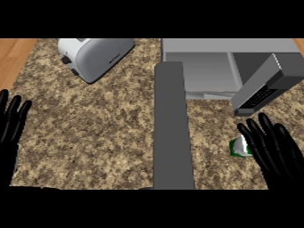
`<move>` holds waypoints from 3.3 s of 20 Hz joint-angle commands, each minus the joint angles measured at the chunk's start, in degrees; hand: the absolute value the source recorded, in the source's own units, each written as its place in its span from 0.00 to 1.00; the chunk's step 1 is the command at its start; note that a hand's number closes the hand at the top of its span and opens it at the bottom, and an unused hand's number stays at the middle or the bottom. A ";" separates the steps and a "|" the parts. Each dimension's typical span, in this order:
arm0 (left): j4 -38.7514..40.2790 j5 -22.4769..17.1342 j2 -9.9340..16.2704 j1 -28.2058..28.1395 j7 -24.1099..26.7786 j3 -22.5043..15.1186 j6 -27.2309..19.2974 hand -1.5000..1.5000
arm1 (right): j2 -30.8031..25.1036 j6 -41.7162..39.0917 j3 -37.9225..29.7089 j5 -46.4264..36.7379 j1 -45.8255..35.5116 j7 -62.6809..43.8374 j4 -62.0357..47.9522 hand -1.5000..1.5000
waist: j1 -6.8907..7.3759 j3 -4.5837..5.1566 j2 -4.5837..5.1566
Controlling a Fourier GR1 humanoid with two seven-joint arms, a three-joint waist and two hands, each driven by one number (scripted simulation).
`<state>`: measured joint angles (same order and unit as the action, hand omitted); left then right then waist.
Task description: Pick up the milk, place it into the microwave and close the microwave
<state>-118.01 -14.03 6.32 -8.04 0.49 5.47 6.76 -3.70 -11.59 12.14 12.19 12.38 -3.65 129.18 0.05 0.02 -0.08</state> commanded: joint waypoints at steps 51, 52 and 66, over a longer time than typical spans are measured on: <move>-8.49 -4.39 -4.79 -15.28 2.88 8.08 14.78 0.00 | -7.87 -6.65 -23.89 -11.92 -13.46 44.01 -66.76 0.00 | 0.16 -0.02 0.03; -2.89 1.11 -6.26 -13.80 7.84 3.79 13.87 0.00 | -6.51 -3.12 -24.13 -14.45 -17.43 48.77 -74.97 0.00 | 0.27 -0.03 0.10; -4.19 -4.06 -4.78 -14.24 5.73 8.98 17.36 0.00 | -15.29 0.20 -30.61 -17.25 -31.04 60.45 -106.23 0.00 | 0.84 -0.10 0.27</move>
<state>-124.07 -18.65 1.94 -22.07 4.45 14.07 22.56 -15.26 -7.54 -16.82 -5.62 -13.62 54.14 31.73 0.74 -0.09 0.15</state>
